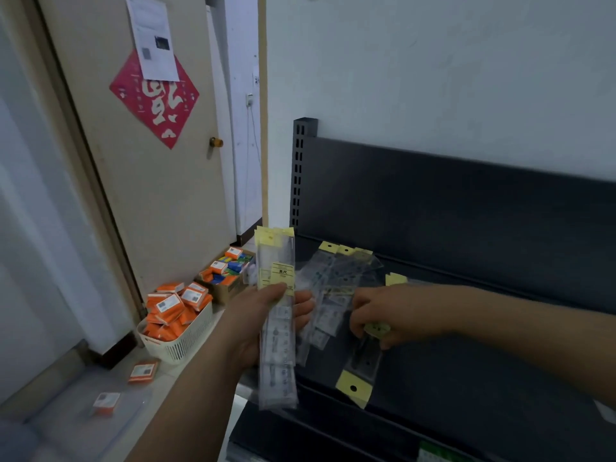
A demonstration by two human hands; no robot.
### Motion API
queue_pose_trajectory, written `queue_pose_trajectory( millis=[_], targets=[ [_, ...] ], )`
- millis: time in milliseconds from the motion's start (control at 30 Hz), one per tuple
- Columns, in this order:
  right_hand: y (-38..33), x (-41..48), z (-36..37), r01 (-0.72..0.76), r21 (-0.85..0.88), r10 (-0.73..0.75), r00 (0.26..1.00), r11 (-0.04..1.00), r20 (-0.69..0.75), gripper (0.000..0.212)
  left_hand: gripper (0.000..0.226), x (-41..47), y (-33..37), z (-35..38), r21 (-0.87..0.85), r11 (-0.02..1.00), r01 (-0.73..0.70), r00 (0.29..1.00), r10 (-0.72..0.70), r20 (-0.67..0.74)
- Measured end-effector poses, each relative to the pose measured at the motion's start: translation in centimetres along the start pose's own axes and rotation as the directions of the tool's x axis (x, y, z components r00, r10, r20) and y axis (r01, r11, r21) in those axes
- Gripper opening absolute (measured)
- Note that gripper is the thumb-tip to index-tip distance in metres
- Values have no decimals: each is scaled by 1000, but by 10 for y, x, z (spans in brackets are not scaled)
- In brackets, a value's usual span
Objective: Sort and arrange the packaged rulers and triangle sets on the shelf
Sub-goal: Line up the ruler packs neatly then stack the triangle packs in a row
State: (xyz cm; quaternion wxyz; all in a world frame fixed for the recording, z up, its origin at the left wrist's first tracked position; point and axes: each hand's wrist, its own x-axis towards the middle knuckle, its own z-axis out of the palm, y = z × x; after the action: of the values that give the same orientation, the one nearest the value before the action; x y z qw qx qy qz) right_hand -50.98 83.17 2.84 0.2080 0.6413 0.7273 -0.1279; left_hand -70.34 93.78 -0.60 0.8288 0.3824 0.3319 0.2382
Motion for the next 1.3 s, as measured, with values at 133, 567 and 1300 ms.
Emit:
queue_pose_trajectory(
  millis=[133, 567, 1300],
  targets=[
    [4, 3, -6, 65, 48, -66, 998, 997, 11, 31, 25, 0, -1, -1, -28, 1000, -7, 1000, 6, -24],
    [22, 6, -10, 108, 368, -49, 985, 924, -166, 16, 32, 5, -6, 2, -17, 1000, -25, 999, 24, -32],
    [6, 8, -8, 424, 905, 688, 649, 27, -325, 8, 35, 29, -22, 72, 85, 972, -220, 953, 196, 230]
  ],
)
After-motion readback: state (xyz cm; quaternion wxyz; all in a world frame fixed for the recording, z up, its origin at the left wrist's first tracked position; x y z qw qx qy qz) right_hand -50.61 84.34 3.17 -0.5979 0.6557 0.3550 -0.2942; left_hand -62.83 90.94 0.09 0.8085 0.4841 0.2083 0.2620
